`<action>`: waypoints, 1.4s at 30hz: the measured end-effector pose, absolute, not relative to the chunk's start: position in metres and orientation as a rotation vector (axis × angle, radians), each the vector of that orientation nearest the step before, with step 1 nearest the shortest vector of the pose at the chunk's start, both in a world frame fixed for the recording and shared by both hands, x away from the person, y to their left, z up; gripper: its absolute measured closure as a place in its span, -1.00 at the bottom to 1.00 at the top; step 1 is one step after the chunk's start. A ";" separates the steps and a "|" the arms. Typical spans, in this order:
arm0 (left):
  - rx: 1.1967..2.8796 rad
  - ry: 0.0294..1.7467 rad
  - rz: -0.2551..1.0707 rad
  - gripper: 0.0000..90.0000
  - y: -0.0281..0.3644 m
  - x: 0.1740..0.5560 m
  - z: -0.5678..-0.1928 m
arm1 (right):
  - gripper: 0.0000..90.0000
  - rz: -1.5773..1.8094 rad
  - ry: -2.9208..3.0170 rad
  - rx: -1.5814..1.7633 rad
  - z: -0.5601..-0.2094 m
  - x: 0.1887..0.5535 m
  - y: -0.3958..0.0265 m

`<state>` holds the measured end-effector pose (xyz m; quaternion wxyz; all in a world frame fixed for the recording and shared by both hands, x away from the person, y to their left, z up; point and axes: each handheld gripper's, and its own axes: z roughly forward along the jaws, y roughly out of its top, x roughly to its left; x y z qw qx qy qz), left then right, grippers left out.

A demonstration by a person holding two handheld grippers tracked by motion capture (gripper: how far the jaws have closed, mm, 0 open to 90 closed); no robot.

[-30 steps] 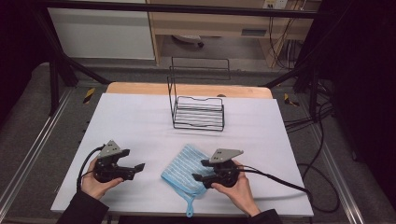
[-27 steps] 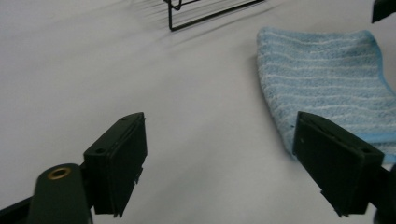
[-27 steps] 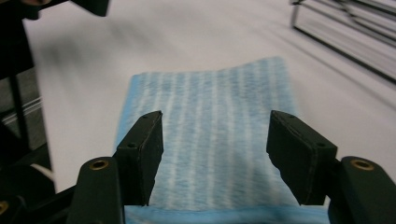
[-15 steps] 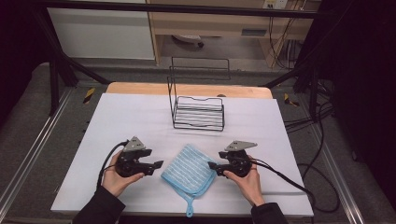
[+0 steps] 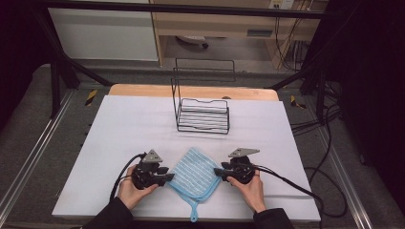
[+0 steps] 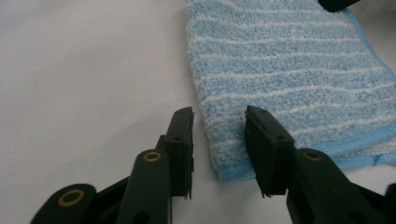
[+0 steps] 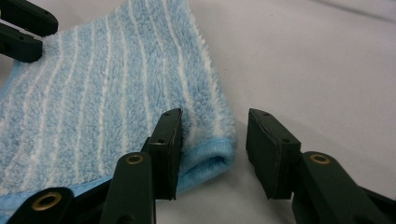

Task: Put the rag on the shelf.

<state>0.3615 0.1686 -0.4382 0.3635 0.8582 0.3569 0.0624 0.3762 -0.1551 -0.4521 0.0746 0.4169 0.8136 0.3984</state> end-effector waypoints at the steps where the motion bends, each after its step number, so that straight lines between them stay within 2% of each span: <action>1: 2.218 0.916 0.156 0.43 0.168 0.361 -0.439 | 0.27 1.192 2.446 1.254 -0.453 0.376 -0.155; 5: 2.219 0.919 0.140 0.61 0.166 0.360 -0.440 | 0.37 1.202 2.452 1.260 -0.454 0.376 -0.154; 16: 2.198 0.986 0.114 0.82 0.163 0.356 -0.439 | 0.77 1.253 2.499 1.317 -0.452 0.382 -0.154; 30: 2.166 1.029 0.150 0.85 0.165 0.330 -0.434 | 0.81 1.210 2.526 1.134 -0.431 0.409 -0.132; 42: 2.132 1.035 0.202 0.80 0.168 0.317 -0.439 | 0.77 1.191 2.538 1.041 -0.444 0.427 -0.109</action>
